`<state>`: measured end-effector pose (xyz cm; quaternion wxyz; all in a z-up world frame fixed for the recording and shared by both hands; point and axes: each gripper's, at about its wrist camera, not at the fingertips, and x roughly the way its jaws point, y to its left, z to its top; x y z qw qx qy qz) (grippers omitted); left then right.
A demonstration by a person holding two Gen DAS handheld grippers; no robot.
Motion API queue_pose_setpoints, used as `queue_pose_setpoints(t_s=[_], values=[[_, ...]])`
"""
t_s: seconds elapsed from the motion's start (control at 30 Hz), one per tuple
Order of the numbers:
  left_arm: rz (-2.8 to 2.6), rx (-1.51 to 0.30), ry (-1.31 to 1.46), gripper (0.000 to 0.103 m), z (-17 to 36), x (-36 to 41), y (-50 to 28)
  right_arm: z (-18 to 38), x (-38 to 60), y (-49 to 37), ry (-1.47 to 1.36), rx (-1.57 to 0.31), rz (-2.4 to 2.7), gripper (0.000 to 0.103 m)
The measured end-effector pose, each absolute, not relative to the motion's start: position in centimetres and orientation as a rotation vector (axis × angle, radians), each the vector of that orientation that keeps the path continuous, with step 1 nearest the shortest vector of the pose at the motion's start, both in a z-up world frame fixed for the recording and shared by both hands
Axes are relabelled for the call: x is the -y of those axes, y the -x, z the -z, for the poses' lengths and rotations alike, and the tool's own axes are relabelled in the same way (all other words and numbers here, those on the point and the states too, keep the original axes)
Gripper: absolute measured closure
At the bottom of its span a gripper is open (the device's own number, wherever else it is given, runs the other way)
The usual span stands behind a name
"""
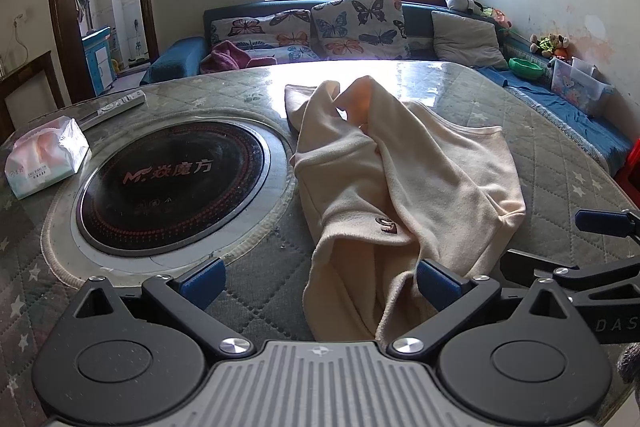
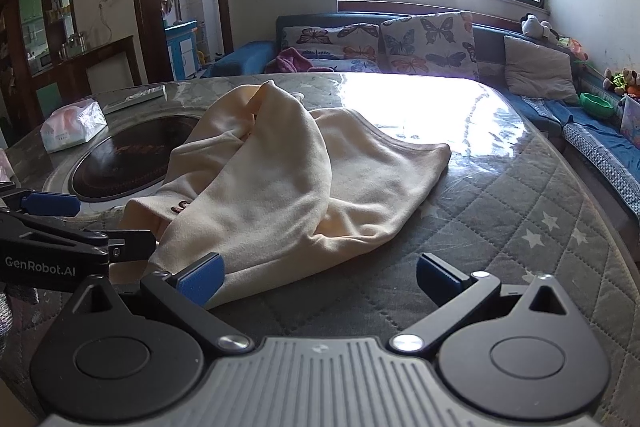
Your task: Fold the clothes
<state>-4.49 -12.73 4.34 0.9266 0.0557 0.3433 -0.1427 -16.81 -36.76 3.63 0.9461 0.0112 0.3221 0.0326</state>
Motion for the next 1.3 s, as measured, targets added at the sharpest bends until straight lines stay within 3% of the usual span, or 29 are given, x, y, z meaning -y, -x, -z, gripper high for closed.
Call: queue_pose_setpoints(t_s=[1.3], values=[[0.289,-0.717,-0.120,0.000,-4.49,13.30,3.80,-3.92,36.99,16.01,-0.038,-0.658,-0.065,0.000]])
